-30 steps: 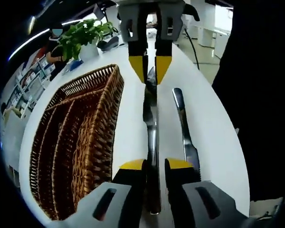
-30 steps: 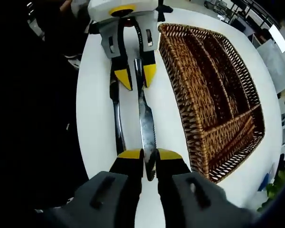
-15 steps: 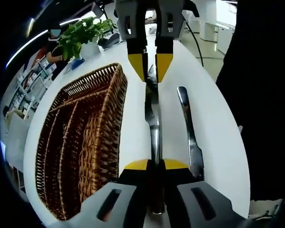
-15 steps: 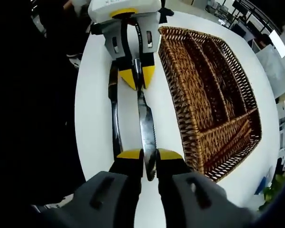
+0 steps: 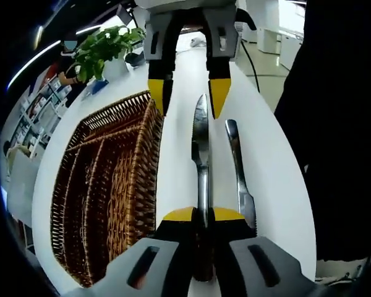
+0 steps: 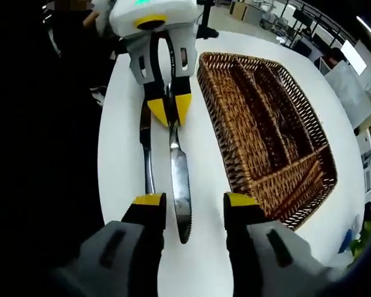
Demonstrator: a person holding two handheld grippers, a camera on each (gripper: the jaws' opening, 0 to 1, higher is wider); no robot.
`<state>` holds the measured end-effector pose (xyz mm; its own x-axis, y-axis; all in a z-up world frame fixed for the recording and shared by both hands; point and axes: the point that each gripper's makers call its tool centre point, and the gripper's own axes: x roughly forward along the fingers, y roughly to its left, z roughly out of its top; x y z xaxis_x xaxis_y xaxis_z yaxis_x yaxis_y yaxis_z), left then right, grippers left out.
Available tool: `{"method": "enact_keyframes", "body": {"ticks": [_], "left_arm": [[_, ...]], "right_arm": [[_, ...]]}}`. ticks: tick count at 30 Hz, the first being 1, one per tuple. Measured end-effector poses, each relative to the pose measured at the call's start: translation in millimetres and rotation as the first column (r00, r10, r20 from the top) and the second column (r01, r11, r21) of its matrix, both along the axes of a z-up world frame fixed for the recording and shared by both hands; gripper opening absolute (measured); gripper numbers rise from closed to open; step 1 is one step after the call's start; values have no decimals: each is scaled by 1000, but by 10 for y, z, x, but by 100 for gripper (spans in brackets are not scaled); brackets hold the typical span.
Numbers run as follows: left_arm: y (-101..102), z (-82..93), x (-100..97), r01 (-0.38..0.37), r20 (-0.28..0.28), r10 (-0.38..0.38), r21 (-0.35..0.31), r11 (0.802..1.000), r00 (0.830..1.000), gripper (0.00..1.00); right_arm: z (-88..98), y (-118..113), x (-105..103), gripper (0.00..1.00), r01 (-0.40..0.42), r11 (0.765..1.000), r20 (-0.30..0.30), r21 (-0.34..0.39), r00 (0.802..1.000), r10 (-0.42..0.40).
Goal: Arrange the knives, forks, and spoons in their matching storage slots by inserting each utensil handle-first until every utensil is classified and aligned in the correct compartment
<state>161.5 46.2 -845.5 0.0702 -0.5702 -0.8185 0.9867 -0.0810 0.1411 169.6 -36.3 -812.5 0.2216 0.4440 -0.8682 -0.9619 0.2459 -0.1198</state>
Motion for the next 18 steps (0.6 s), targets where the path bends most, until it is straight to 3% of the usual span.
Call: {"method": "enact_keyframes", "body": {"ticks": [5,8,11,13,14,15,17,18], "left_arm": [[19,31,14,-18,-8,18,-9,1000,1000,5],[25,54,13,-23,-12,23,-12,1000,1000,5],[30,110,4,-17,-3,17,-14,1000,1000,5],[43,145,3,-13,-5,13,-13,1000,1000,5],[54,152,10,-13,-4,13,-12,1000,1000,5],[68,170,26,-18,1,18,-13,1000,1000,5],[79,205,41,-31,-2,31,-21,999,1000,5],[87,231,53,-39,-1,39,-25,999,999,5]], "right_arm": [[292,-50,179,66,103,983,81,150,990,-116],[424,-188,273,80,175,963,116,206,973,-202],[551,-340,309,85,230,940,140,254,952,-271],[676,-456,307,90,296,896,118,330,929,-350],[747,-553,314,95,337,866,114,370,908,-402],[772,-619,301,100,364,849,103,382,897,-430],[834,-797,275,100,422,812,94,403,863,-496],[860,-848,254,100,431,803,92,411,857,-507]]}}
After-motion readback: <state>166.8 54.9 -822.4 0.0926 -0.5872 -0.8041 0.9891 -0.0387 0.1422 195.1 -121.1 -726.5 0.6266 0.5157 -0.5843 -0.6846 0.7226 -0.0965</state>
